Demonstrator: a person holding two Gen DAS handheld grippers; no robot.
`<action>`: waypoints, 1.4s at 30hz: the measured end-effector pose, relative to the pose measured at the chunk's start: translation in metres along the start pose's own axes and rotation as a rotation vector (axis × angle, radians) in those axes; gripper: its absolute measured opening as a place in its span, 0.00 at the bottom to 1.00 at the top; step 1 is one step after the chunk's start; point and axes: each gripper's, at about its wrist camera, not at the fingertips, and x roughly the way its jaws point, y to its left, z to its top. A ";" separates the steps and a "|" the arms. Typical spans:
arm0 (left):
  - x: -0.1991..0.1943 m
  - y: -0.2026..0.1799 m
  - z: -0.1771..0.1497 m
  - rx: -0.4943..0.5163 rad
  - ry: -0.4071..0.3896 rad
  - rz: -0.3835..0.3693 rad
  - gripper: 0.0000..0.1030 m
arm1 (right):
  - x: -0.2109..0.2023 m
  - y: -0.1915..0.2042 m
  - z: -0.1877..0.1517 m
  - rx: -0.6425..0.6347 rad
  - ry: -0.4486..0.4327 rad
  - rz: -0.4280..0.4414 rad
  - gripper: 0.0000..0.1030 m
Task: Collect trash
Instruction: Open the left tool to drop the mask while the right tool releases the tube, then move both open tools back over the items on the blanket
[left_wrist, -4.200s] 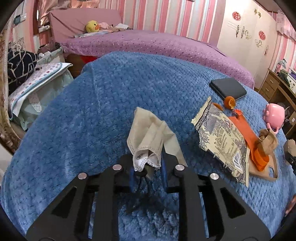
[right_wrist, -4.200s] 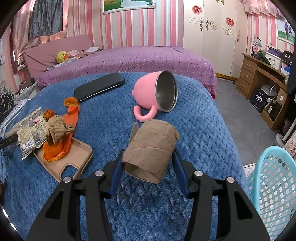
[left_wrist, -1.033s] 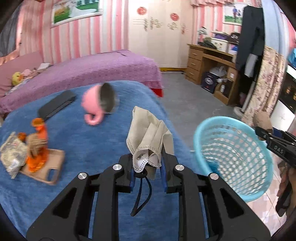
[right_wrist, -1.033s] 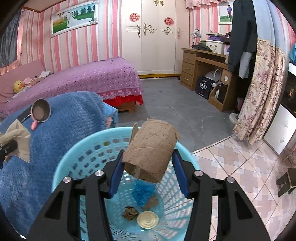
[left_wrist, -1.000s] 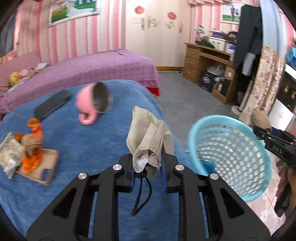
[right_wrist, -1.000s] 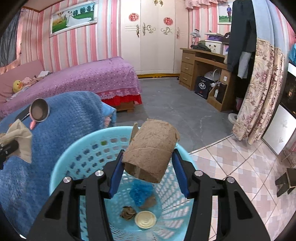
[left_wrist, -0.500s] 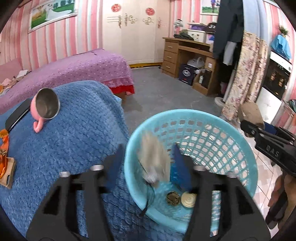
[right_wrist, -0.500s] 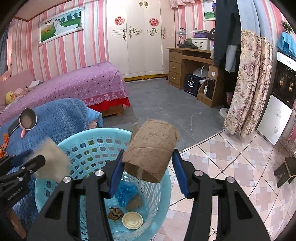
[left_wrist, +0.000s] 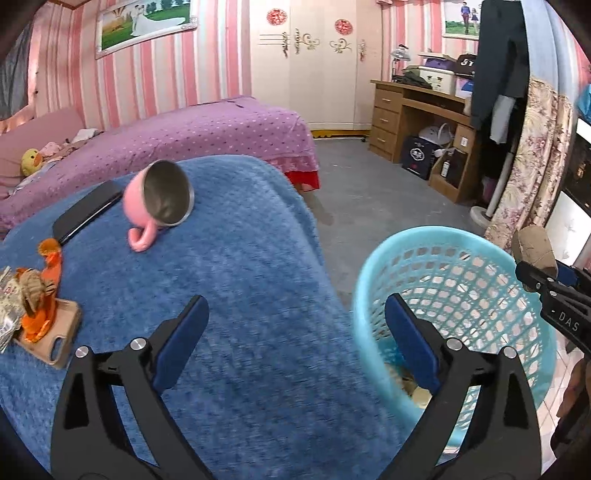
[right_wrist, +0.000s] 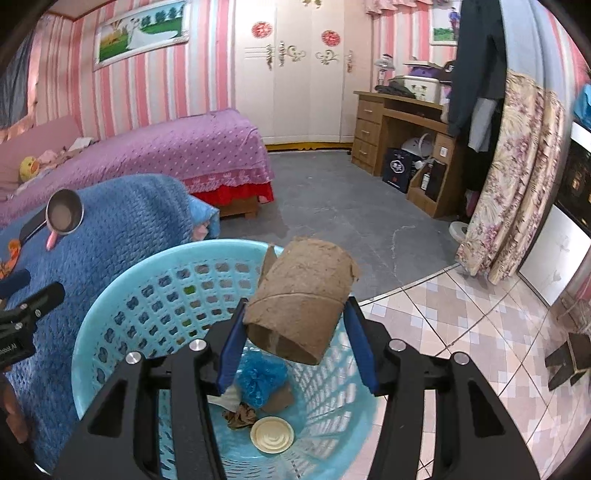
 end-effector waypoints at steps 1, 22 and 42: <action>-0.001 0.004 0.000 -0.004 0.001 0.004 0.91 | 0.001 0.004 0.001 -0.010 0.001 0.000 0.52; -0.037 0.084 -0.005 -0.037 -0.030 0.094 0.92 | -0.010 0.054 0.019 0.013 -0.045 -0.054 0.96; -0.085 0.210 -0.011 -0.121 -0.079 0.278 0.95 | -0.015 0.184 0.030 -0.115 -0.066 0.072 0.96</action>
